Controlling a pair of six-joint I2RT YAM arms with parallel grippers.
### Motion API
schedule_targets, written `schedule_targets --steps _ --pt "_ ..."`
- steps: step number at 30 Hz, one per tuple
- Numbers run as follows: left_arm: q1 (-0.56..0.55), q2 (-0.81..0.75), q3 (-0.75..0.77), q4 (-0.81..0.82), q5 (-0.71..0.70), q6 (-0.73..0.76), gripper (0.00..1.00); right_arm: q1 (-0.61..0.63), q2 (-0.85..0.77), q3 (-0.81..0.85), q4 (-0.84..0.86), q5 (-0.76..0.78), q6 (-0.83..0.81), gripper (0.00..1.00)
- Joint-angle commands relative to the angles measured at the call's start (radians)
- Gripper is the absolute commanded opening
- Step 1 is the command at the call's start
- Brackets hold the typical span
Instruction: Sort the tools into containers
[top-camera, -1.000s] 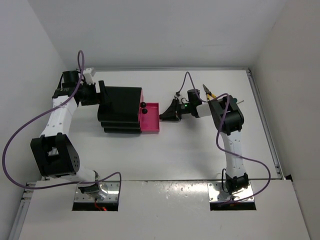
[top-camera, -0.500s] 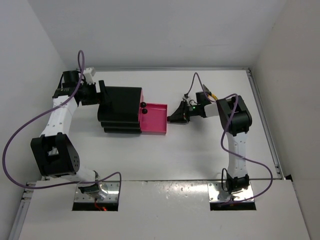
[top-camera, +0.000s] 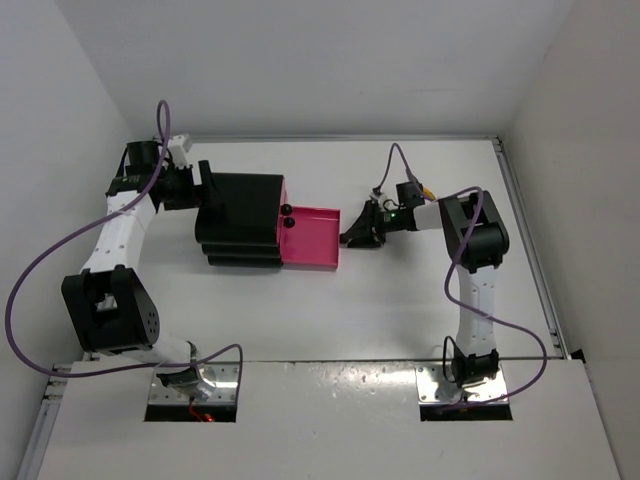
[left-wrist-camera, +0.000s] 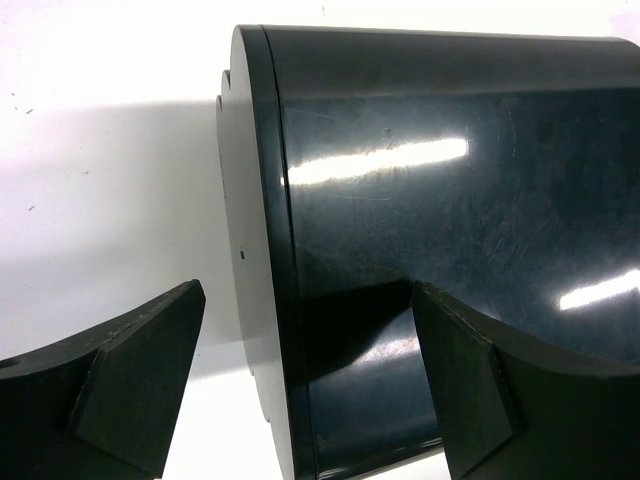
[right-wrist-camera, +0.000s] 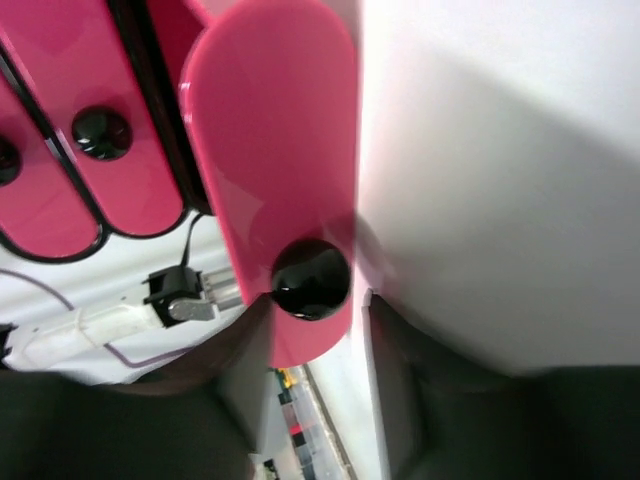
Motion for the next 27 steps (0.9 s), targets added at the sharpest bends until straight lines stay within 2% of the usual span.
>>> schedule_targets --steps 1,5,12,16,19,21,25,27 --pt "-0.017 0.022 -0.016 -0.011 -0.038 0.01 0.9 -0.015 -0.05 0.04 -0.084 0.06 -0.107 0.48" --pt "-0.017 0.031 -0.016 -0.011 -0.038 0.01 0.9 -0.015 -0.072 0.051 -0.107 0.06 -0.129 0.53" --pt "-0.026 0.031 -0.007 -0.011 -0.038 0.01 0.9 -0.05 -0.197 0.149 -0.222 0.078 -0.248 0.53" --pt "-0.035 0.013 0.002 -0.011 -0.047 0.01 0.9 -0.143 -0.32 0.205 -0.436 0.219 -0.452 0.52" --pt "-0.061 -0.01 0.002 -0.011 -0.098 0.01 0.99 -0.228 -0.412 0.214 -0.556 0.366 -0.59 0.5" --pt "-0.086 -0.019 0.002 -0.001 -0.145 0.0 0.99 -0.268 -0.438 0.202 -0.624 0.489 -0.639 0.5" --pt "-0.115 -0.056 0.002 0.024 -0.228 -0.019 1.0 -0.375 -0.429 0.231 -0.749 0.595 -0.62 0.52" --pt "-0.126 -0.081 -0.016 0.045 -0.248 -0.019 1.0 -0.426 -0.429 0.219 -0.763 0.649 -0.511 0.52"
